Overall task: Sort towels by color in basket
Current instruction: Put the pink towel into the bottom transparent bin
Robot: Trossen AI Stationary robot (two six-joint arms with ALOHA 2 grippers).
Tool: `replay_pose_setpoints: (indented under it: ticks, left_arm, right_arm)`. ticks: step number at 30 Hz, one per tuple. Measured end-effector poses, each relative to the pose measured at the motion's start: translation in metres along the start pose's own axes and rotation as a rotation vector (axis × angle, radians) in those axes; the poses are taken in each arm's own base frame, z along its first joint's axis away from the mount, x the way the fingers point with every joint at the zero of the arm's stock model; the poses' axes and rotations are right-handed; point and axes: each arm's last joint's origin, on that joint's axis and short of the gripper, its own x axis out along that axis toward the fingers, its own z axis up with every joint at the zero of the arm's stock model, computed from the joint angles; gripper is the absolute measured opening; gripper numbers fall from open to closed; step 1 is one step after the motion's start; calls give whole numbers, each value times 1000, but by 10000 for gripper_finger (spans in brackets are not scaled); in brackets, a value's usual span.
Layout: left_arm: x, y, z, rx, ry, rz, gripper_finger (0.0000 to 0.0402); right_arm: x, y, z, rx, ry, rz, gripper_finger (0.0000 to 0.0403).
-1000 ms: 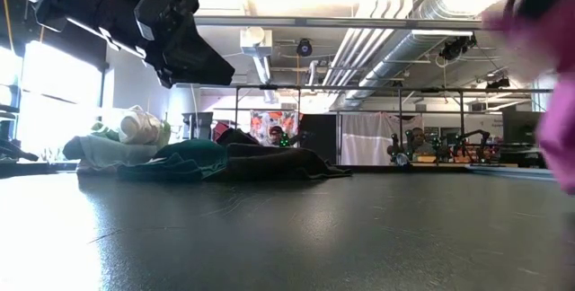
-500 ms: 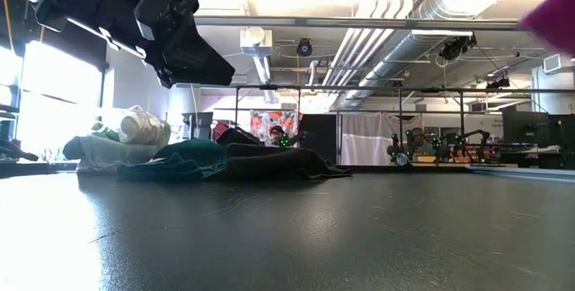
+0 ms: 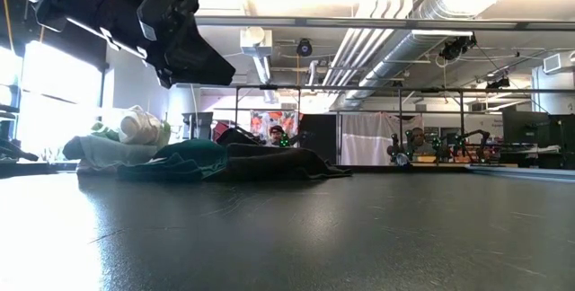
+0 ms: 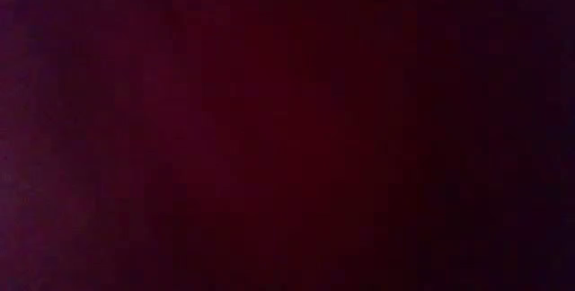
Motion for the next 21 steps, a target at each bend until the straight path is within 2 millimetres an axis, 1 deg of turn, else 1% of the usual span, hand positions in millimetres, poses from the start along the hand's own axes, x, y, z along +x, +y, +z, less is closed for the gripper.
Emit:
replay_pose_setpoints:
  ticks: [4, 7, 8, 10, 13, 15, 18, 19, 21]
  left_arm:
    - [0, 0, 0, 0, 1, 0, 129]
    - [0, 0, 0, 0, 1, 1, 129]
    - [0, 0, 0, 0, 1, 0, 129]
    - [0, 0, 0, 0, 1, 1, 129]
    - [0, 0, 0, 1, 1, 1, 129]
    - [0, 0, 0, 1, 1, 1, 129]
    - [0, 0, 0, 1, 1, 1, 129]
    - [0, 0, 0, 1, 2, 1, 129]
    - [0, 0, 0, 1, 2, 1, 129]
  right_arm:
    - [-13, 11, 2, -61, 35, 21, 129]
    - [-42, 37, -6, -107, 42, 165, 143]
    - [-51, 44, -10, -113, 35, 183, 145]
    - [-65, 52, -16, -115, -3, 164, 145]
    - [-95, 65, -26, -122, -81, 158, 143]
    - [-109, 64, -29, -134, -168, 100, 141]
    - [-119, 59, -26, -167, -308, 15, 140]
    - [-120, 57, -23, -169, -351, -7, 140]
    - [-116, 52, -14, -166, -420, -50, 140]
